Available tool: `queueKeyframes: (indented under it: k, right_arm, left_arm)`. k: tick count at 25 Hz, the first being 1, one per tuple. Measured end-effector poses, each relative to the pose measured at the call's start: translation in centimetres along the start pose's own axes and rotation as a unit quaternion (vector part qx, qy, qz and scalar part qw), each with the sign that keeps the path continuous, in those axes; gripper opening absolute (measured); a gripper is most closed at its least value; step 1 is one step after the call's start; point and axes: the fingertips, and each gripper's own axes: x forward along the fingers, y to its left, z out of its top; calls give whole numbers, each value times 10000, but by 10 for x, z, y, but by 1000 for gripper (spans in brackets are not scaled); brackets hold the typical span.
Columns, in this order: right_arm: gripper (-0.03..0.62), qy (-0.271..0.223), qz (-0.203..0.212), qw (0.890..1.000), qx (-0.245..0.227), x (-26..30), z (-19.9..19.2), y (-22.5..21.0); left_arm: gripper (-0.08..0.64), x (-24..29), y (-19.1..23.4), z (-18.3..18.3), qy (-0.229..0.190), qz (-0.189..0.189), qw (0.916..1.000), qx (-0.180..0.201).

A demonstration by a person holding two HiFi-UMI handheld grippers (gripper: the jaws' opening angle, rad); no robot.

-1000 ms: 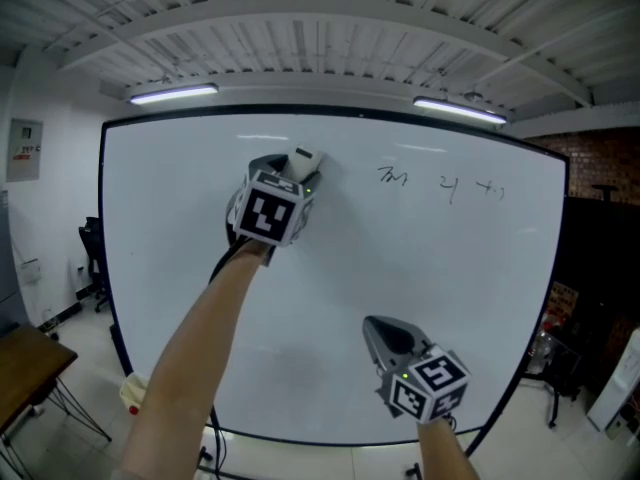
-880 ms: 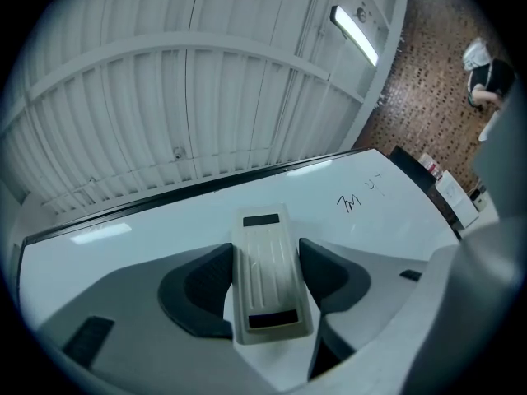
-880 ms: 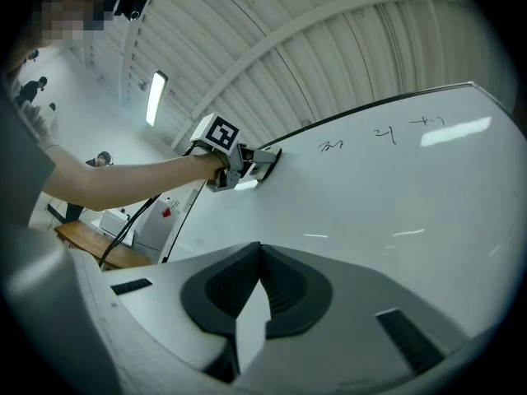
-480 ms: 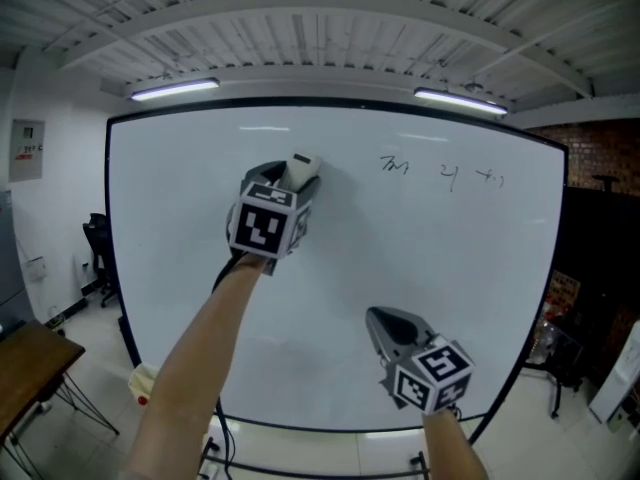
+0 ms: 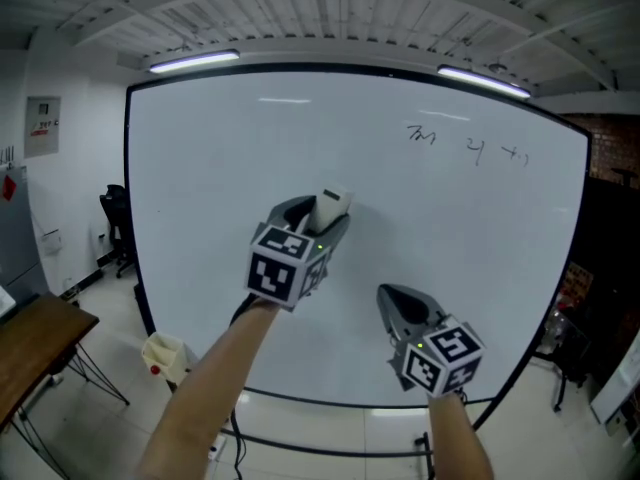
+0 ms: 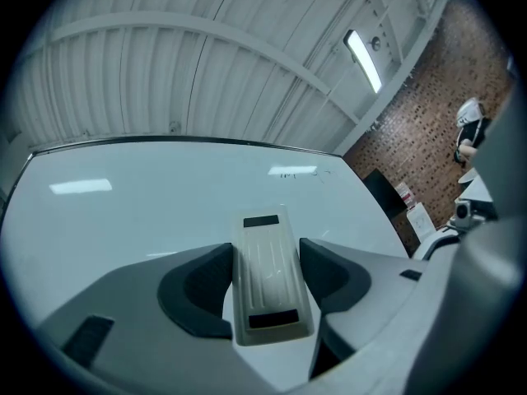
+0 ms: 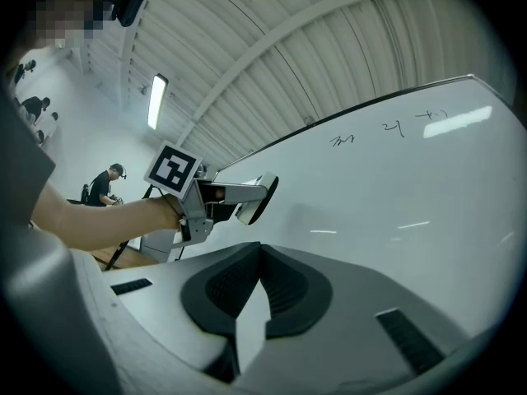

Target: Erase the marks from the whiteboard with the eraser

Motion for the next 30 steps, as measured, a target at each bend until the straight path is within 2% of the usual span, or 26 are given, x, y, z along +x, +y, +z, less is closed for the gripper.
queueKeyframes:
  k: [6, 16, 24, 30]
  right_arm:
    - [-5, -35, -263, 9996, 96, -2, -14, -10]
    - [-5, 92, -436, 9985, 330, -13, -43, -18]
    - [-5, 191, -360, 9980, 491, -15, -60, -14]
    - [-6, 202, -358, 9981, 451, -14, -60, -14]
  left_arm:
    - [262, -20, -35, -40, 62, -324, 9987, -380]
    - [262, -43, -78, -109, 333, -599, 9923, -1031]
    - [262, -51, -96, -129, 410, -723, 9879, -1308]
    - [262, -53, -99, -135, 410, -717, 9871, -1372]
